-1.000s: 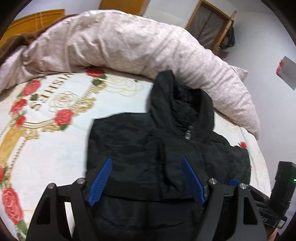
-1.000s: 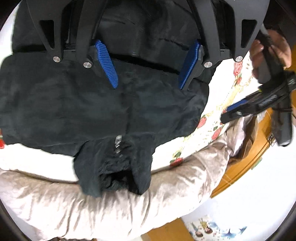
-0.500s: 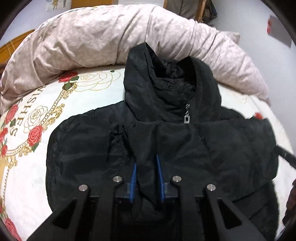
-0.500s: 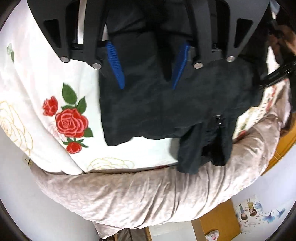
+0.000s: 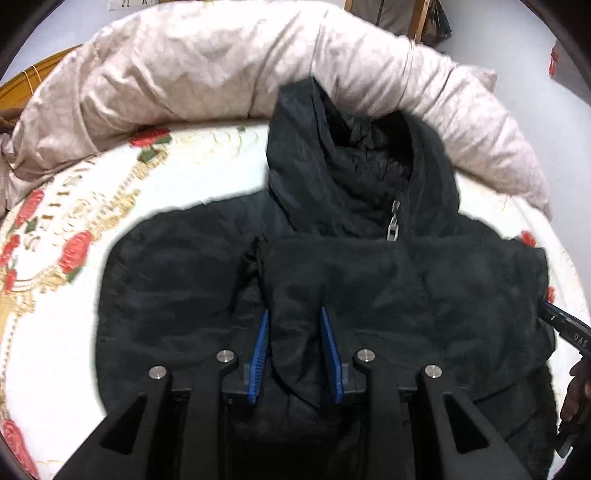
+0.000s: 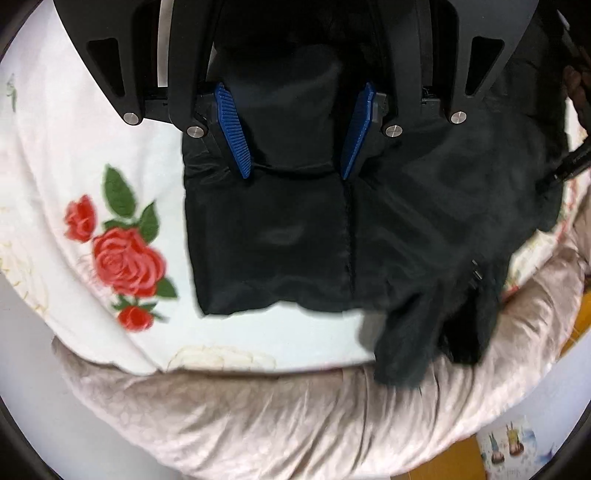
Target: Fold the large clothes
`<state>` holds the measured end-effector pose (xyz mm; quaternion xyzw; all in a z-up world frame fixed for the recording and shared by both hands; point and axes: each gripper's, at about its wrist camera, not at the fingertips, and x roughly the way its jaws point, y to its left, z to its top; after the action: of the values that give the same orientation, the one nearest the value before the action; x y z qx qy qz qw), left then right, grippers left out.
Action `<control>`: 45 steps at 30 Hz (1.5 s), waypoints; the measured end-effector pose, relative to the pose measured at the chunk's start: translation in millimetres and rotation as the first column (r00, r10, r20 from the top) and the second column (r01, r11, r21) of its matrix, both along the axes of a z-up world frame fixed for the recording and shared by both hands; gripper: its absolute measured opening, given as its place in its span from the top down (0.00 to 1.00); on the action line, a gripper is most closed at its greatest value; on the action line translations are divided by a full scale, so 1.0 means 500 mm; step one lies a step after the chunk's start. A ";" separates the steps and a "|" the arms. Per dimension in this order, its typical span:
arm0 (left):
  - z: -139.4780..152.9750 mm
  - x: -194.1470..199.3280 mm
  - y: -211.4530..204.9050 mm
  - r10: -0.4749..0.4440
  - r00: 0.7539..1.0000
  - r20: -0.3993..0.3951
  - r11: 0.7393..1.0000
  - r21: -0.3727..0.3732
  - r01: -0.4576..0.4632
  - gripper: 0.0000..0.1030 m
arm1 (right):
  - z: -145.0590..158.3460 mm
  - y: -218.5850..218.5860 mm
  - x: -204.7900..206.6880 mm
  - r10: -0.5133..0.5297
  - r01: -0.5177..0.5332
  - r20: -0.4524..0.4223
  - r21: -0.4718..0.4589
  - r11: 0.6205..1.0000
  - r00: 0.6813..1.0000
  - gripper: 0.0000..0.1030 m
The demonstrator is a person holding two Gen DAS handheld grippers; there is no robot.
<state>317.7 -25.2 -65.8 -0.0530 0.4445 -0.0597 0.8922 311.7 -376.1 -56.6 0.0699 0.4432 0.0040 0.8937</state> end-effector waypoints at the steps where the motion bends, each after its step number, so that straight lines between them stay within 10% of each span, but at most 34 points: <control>1: 0.018 -0.010 0.007 0.004 1.000 0.021 1.000 0.005 -0.004 0.69 | 0.020 -0.005 -0.002 -0.001 0.001 0.029 -0.007 1.000 1.000 0.50; 7: 0.073 0.003 -0.006 0.001 0.995 0.103 1.000 -0.015 0.001 0.64 | 0.027 -0.036 0.073 -0.012 0.014 0.036 -0.048 0.999 0.999 0.50; 13: -0.050 0.076 -0.050 -0.044 0.999 -0.007 0.998 0.036 0.044 0.61 | -0.063 -0.048 0.129 -0.020 0.015 -0.064 -0.070 0.997 0.998 0.50; 25: 0.051 0.006 -0.021 -0.032 0.997 0.073 0.999 0.005 0.032 0.61 | 0.064 -0.027 -0.008 -0.006 0.009 0.086 -0.039 0.999 0.996 0.50; 34: -0.043 -0.016 -0.027 -0.042 0.999 -0.023 0.999 -0.003 0.042 0.58 | -0.048 0.014 -0.032 0.036 -0.038 -0.045 -0.060 0.997 0.998 0.50; 45: -0.045 -0.015 -0.031 -0.037 0.999 -0.035 0.999 0.015 0.037 0.57 | -0.048 0.017 -0.026 0.033 -0.038 -0.072 -0.068 0.997 0.997 0.50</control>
<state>310.4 -40.9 -88.3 -0.0388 0.4614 -0.0716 0.8834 298.6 -367.8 -80.4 0.0313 0.4758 0.0020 0.8790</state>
